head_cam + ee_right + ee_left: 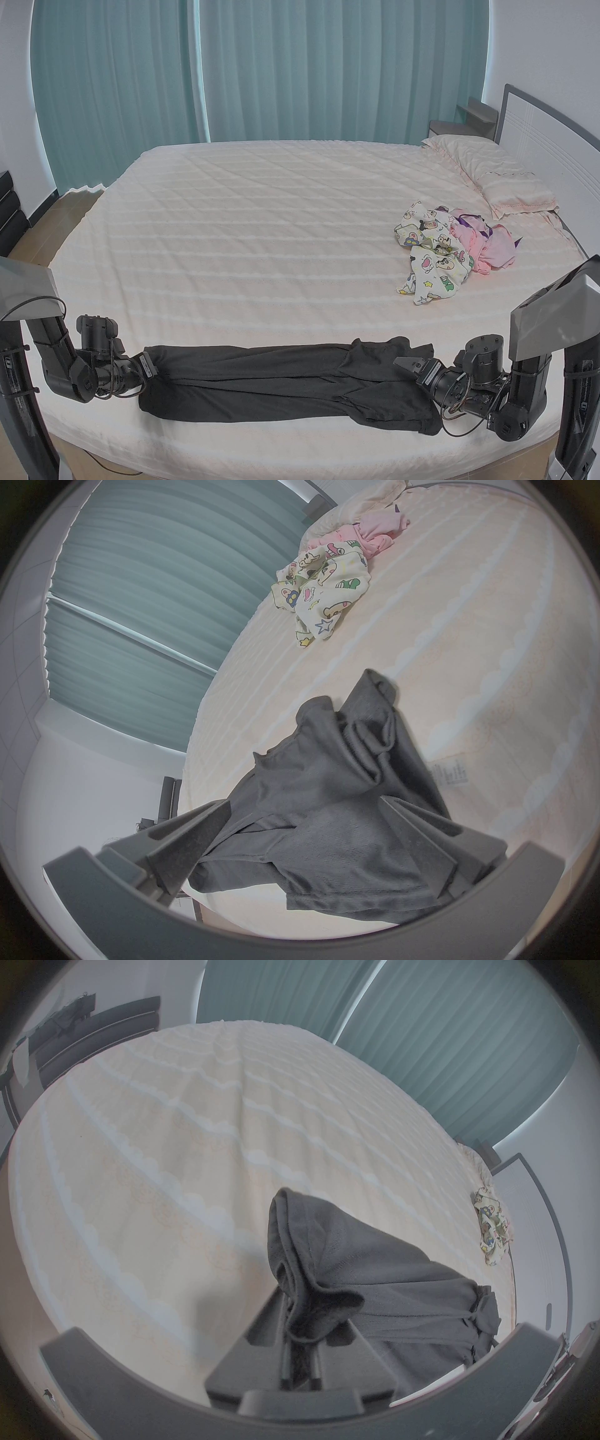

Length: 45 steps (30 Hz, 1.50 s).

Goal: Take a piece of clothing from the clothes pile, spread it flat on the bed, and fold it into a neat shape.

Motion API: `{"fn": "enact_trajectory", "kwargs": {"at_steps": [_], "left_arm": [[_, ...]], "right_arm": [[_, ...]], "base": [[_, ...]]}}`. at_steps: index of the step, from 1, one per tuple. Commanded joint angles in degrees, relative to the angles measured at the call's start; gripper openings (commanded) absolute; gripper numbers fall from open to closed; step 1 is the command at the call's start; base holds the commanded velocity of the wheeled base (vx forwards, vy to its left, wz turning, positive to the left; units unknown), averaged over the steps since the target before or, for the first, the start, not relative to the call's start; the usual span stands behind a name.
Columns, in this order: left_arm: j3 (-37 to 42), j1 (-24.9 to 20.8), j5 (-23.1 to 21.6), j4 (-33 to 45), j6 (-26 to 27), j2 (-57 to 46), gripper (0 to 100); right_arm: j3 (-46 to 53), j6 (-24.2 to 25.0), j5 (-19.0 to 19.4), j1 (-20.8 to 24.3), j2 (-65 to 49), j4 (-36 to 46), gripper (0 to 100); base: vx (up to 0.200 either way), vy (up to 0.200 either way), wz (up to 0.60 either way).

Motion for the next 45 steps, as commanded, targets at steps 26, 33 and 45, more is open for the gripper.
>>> {"fn": "enact_trajectory", "kwargs": {"at_steps": [26, 33, 45], "left_arm": [[-18.88, 29.31, -14.41, 37.67, 9.05, -19.81, 0], [-17.48, 27.20, -16.17, 40.48, 8.52, -22.89, 0], [-11.68, 4.44, -8.08, 40.65, -4.05, -27.90, 0]], "right_arm": [[1.16, -0.29, -0.25, -2.67, -0.98, -0.76, 100], [1.08, -0.29, -0.25, -3.02, -0.89, -0.76, 100], [1.16, -0.29, -0.16, -3.72, -0.89, -0.76, 100]], "base": [[0.000, 0.000, 0.00], [0.000, 0.000, 0.00], [0.000, 0.000, 0.00]]}}
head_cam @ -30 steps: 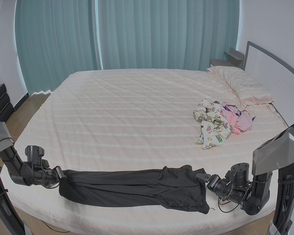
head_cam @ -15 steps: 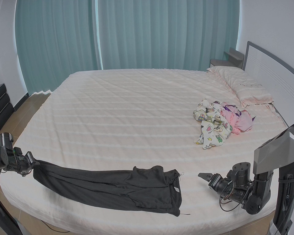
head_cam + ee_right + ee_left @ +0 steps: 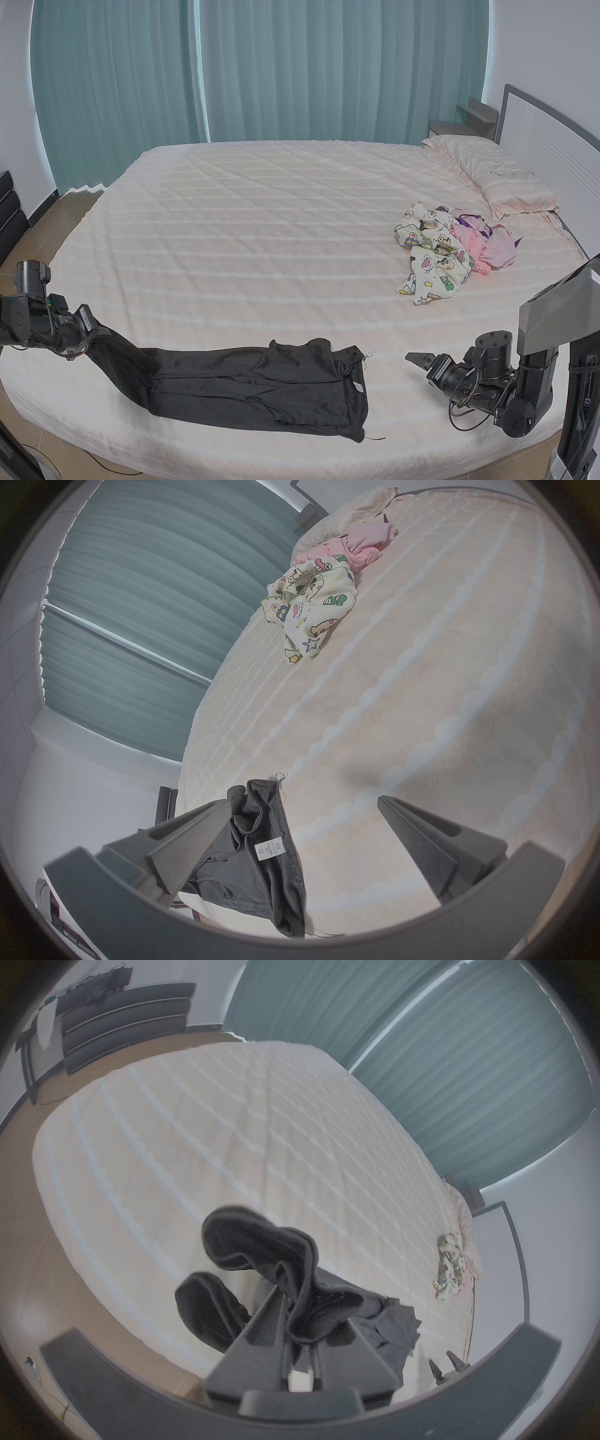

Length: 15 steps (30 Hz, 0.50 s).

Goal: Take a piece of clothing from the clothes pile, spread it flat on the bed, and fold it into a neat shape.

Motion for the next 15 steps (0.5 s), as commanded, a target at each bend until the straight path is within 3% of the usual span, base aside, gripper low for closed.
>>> {"fn": "enact_trajectory", "kwargs": {"at_steps": [1, 6, 15], "left_arm": [[2.70, -12.53, 6.53, 0.12, -5.54, -2.87, 0], [3.06, -20.62, 11.81, -0.32, -9.24, -2.34, 0], [2.53, -27.56, 16.29, -1.46, -15.21, -1.64, 0]], "right_arm": [[0.01, 0.00, 0.06, -0.64, 0.12, -0.78, 100], [0.01, 0.00, 0.06, -0.73, 0.12, -0.78, 100], [0.01, -0.08, 0.06, -0.73, -0.05, -0.78, 100]], "base": [[0.000, 0.000, 0.00], [0.000, 0.000, 0.00], [0.000, 0.000, 0.00]]}}
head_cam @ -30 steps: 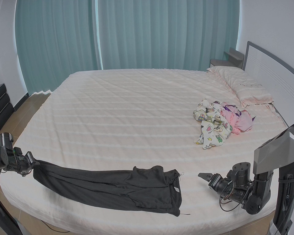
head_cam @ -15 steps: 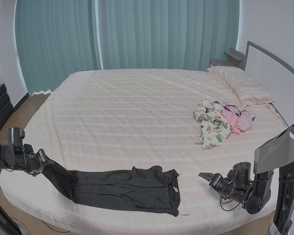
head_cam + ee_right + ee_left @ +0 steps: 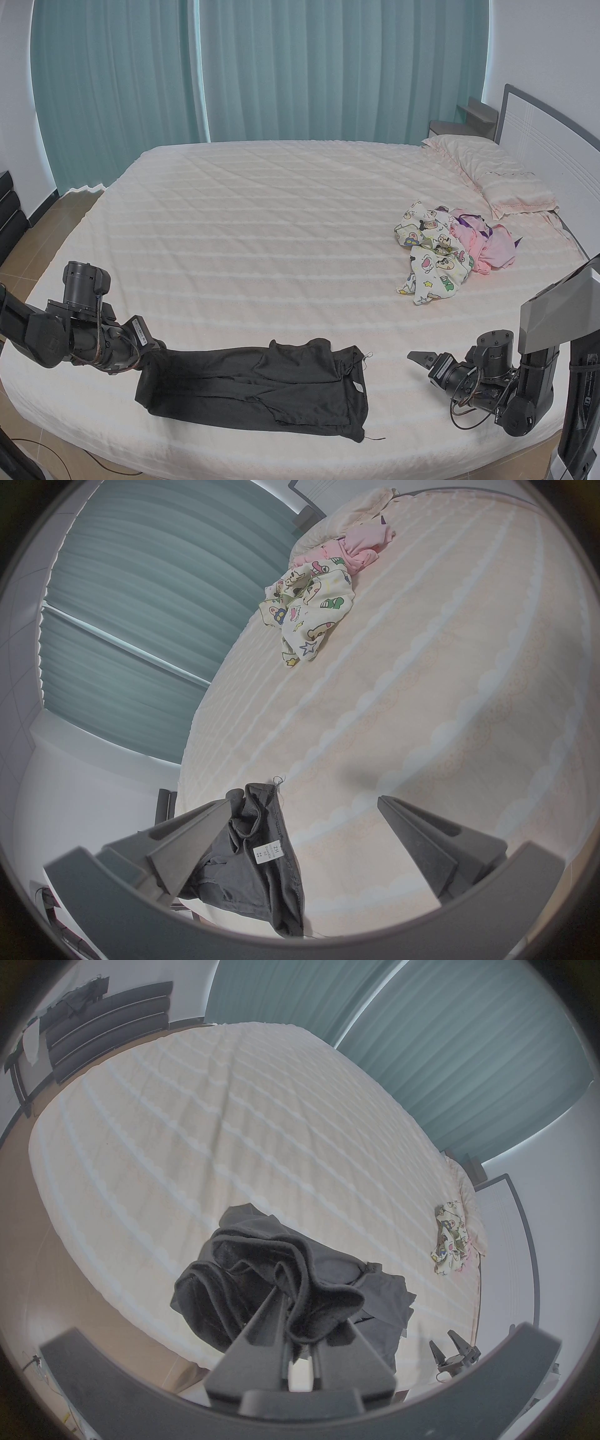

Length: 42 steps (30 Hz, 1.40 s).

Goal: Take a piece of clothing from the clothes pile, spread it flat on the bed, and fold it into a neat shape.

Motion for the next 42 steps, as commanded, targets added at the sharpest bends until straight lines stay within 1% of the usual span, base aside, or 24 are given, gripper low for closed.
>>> {"fn": "enact_trajectory", "kwargs": {"at_steps": [1, 2, 8, 12, 15, 20, 22, 23, 24, 26, 27, 29, 34, 35, 39, 42], "left_arm": [[-0.13, -3.86, 1.10, -0.33, -1.47, 0.41, 0], [-0.04, -4.48, 1.19, -0.33, -1.56, 0.76, 0], [-0.04, -6.94, 1.54, -0.15, -1.74, 1.02, 0], [-0.48, -10.10, 3.03, -0.33, -4.20, 1.11, 0], [-1.10, -12.13, 3.91, -0.15, -4.55, 1.20, 0], [-2.41, -14.76, 4.00, 0.20, -5.60, 1.55, 0], [-3.12, -16.78, 4.18, 0.29, -7.10, 2.25, 0], [-3.12, -16.78, 4.18, 0.29, -7.10, 2.25, 0], [-3.65, -18.54, 4.79, 0.29, -7.63, 3.66, 0], [-4.00, -19.07, 5.14, 0.29, -7.71, 4.36, 0], [-5.40, -20.12, 6.20, 0.20, -7.71, 6.21, 0], [-6.63, -21.18, 6.90, 0.29, -7.89, 7.79, 0], [-9.36, -24.17, 7.87, 0.29, -9.38, 11.74, 0], [-10.50, -24.69, 9.19, 0.29, -9.82, 13.41, 0], [-11.38, -26.19, 10.33, 0.11, -10.09, 16.23, 0], [-14.46, -25.84, 14.02, -0.15, -10.53, 19.57, 0]], "right_arm": [[0.09, -0.05, 0.04, -0.03, -0.05, -0.76, 100], [0.01, -0.05, 0.04, -0.03, 0.04, -0.76, 100], [0.01, -0.05, 0.04, -0.38, 0.04, -0.76, 100], [-0.08, -0.13, 0.04, -0.47, 0.04, -0.76, 100], [-0.08, -0.13, 0.04, -0.47, -0.05, -0.76, 100], [-0.17, -0.22, 0.04, -0.47, -0.05, -0.76, 100], [-0.26, -0.22, -0.05, -0.47, -0.14, -0.76, 100], [-0.26, -0.22, -0.05, -0.47, -0.14, -0.76, 100], [-0.35, -0.22, -0.05, -0.47, -0.14, -0.76, 100], [-0.35, -0.22, -0.05, -0.56, -0.14, -0.76, 100], [-0.35, -0.22, -0.05, -0.65, -0.14, -0.76, 100], [-0.17, -0.22, -0.05, -0.65, -0.14, -0.76, 100], [-0.08, -0.22, -0.05, -0.73, -0.14, -0.76, 100], [-0.17, -0.22, -0.05, -0.73, -0.05, -0.76, 100], [-0.26, -0.22, 0.04, -0.65, 0.04, -0.76, 100], [-0.08, -0.31, 0.04, -0.65, 0.04, -0.76, 100]], "base": [[0.000, 0.000, 0.00], [0.000, 0.000, 0.00], [0.000, -0.200, 0.00], [0.000, -0.200, 0.00], [0.000, -0.200, 0.00], [0.000, -0.200, 0.00], [0.000, -0.200, 0.00], [0.000, -0.200, 0.00], [0.000, -0.200, 0.00], [0.000, -0.200, 0.00], [0.000, -0.200, 0.00], [0.000, -0.200, 0.00], [0.000, -0.200, 0.00], [0.000, -0.200, 0.00], [0.000, 0.000, 0.00], [0.000, 0.000, 0.00]]}}
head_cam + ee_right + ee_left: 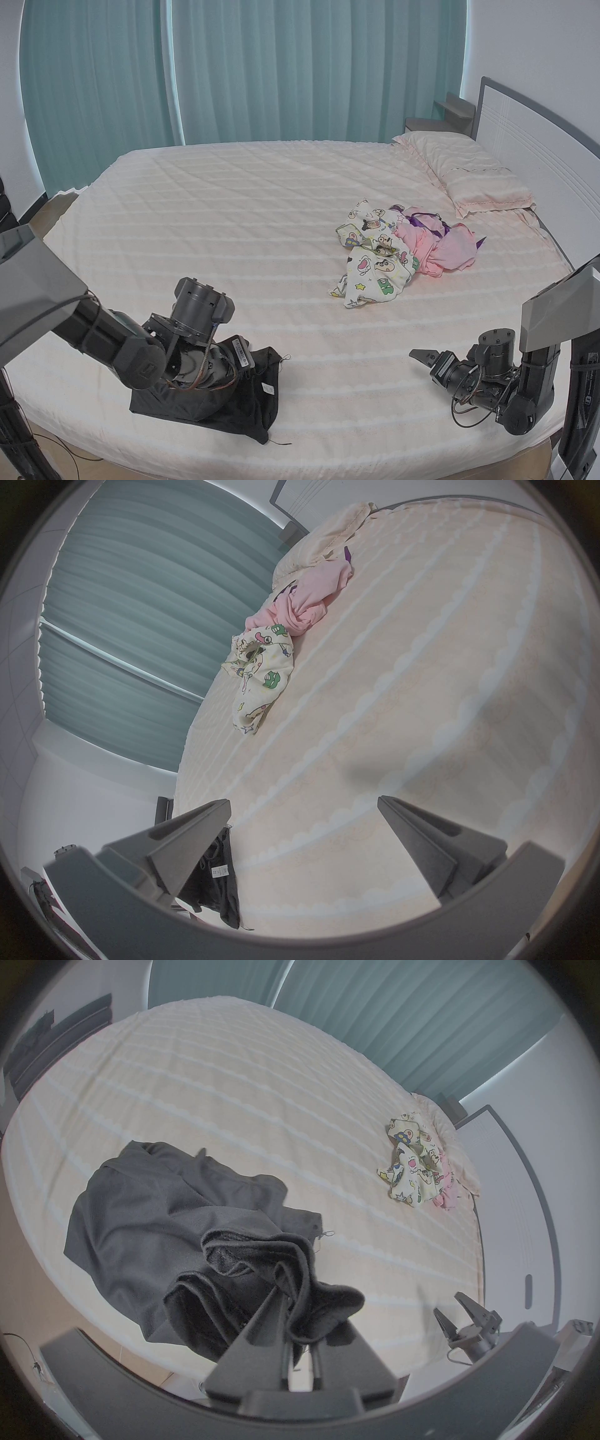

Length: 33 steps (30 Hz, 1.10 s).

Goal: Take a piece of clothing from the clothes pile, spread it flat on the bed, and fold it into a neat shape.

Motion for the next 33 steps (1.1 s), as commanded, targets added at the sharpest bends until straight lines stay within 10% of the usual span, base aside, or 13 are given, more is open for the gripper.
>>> {"fn": "enact_trajectory", "kwargs": {"at_steps": [1, 3, 4, 33], "left_arm": [[-3.53, -0.39, 3.17, -0.26, -0.88, 6.34, 0], [-4.06, -0.39, 3.44, -0.35, -2.11, 7.13, 0], [-4.23, -0.39, 3.09, -0.08, -2.46, 7.13, 100], [12.38, 3.12, -5.88, -0.08, -14.07, -12.11, 100]], "right_arm": [[0.10, -0.04, 0.06, 0.06, 0.15, -0.76, 100], [0.01, -0.04, 0.06, 0.06, 0.23, -0.76, 100], [0.01, -0.04, 0.06, 0.06, 0.32, -0.76, 100], [0.28, 0.05, 0.06, 0.50, 0.85, -0.76, 100]], "base": [[0.000, 0.000, 0.00], [0.000, 0.000, 0.00], [0.000, 0.000, 0.00], [-0.048, 0.000, 0.00]]}}
